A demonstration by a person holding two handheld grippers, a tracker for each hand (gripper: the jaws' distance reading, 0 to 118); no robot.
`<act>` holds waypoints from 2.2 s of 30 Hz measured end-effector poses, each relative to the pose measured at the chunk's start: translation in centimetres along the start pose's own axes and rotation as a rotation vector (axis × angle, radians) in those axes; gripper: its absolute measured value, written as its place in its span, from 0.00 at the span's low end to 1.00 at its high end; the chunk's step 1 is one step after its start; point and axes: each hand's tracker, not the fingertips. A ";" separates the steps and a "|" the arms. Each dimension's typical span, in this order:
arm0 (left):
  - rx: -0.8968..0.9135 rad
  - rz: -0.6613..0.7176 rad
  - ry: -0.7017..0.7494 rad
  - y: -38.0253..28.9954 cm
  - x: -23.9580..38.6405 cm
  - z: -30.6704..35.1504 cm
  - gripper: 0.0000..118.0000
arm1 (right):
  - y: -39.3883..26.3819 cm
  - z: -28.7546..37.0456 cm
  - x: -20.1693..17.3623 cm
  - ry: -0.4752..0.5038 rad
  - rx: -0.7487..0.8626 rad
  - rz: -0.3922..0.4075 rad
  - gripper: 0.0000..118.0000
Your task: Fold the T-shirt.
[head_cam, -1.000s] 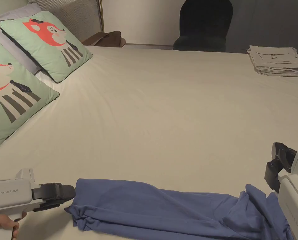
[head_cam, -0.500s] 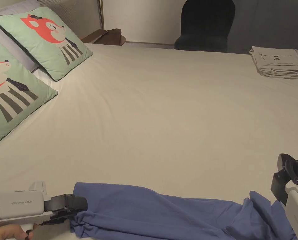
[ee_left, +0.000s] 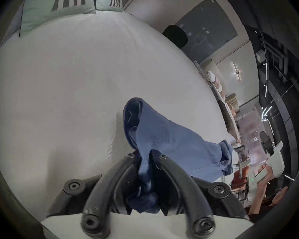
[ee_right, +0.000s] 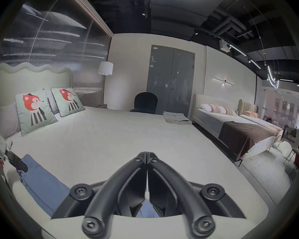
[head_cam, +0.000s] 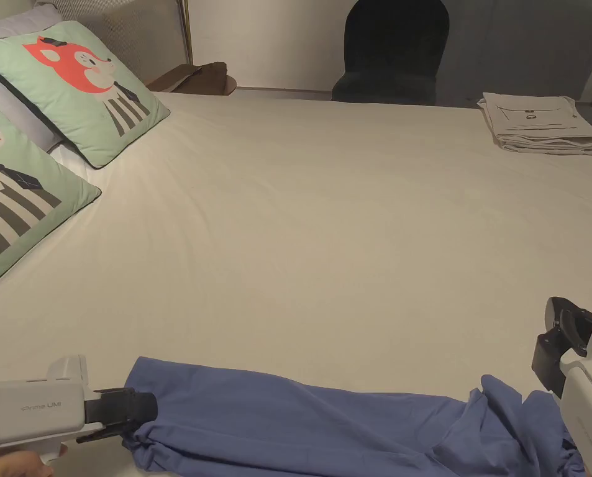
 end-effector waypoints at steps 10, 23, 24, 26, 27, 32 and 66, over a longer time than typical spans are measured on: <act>0.076 -0.063 0.151 2.1 -0.8 5.5 0.05 | 0.4 0.2 -0.4 0.026 0.016 -0.005 0.00; -0.041 -0.292 0.207 -1.1 13.8 -3.3 0.05 | 0.1 1.2 0.9 0.035 0.024 -0.021 0.00; -0.048 -0.312 0.186 -1.5 14.8 -4.3 0.05 | 0.1 1.3 1.1 0.035 0.024 -0.025 0.00; -0.090 -0.310 0.144 -2.4 16.5 -6.2 0.05 | 0.1 1.6 1.6 0.030 0.027 -0.028 0.00; -0.102 -0.311 0.131 -2.7 16.7 -7.5 0.05 | 0.1 1.7 1.8 0.027 0.028 -0.028 0.00; -0.159 -0.358 0.166 -5.4 19.0 -11.6 0.06 | 0.1 2.2 2.9 0.009 0.032 -0.032 0.00; 0.165 -0.511 0.344 -11.0 17.2 -10.6 0.00 | -0.3 2.7 3.5 0.015 0.021 -0.044 0.00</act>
